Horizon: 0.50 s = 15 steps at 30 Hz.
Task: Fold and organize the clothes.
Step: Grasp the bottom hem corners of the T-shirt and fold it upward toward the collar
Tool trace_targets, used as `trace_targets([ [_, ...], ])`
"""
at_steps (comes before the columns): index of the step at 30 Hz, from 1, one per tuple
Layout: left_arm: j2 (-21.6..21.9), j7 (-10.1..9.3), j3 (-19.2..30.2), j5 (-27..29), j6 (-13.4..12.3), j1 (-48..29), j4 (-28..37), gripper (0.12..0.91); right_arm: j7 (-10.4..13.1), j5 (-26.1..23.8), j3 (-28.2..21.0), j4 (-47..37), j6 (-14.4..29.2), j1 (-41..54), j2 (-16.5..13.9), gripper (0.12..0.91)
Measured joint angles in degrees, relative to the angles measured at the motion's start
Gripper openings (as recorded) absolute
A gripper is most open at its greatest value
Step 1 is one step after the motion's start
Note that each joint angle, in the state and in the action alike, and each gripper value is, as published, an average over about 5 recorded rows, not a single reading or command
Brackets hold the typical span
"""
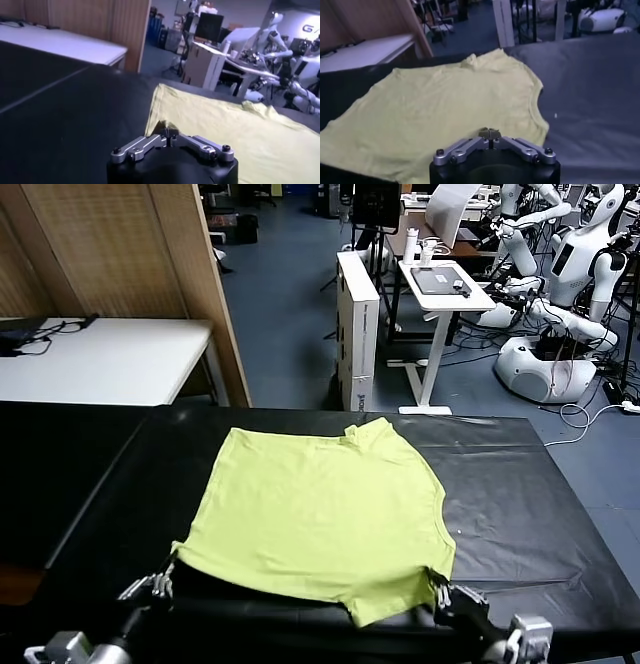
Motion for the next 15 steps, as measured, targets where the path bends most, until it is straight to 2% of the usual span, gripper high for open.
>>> trace_targets([
  [9, 1.93, -1.28, 1.74, -0.21, 1.34, -6.05, 1.93, 0.147, -0.06, -0.02, -1.56, -6.19, -0.14, 5.93, -0.22, 0.14],
  [15, 3.55, -1.46, 3.74, -0.43, 2.33, -10.89, 4.3, 0.147, 0.14, -0.52, -3.08, -9.67, 0.09, 10.1, 0.04, 0.14],
])
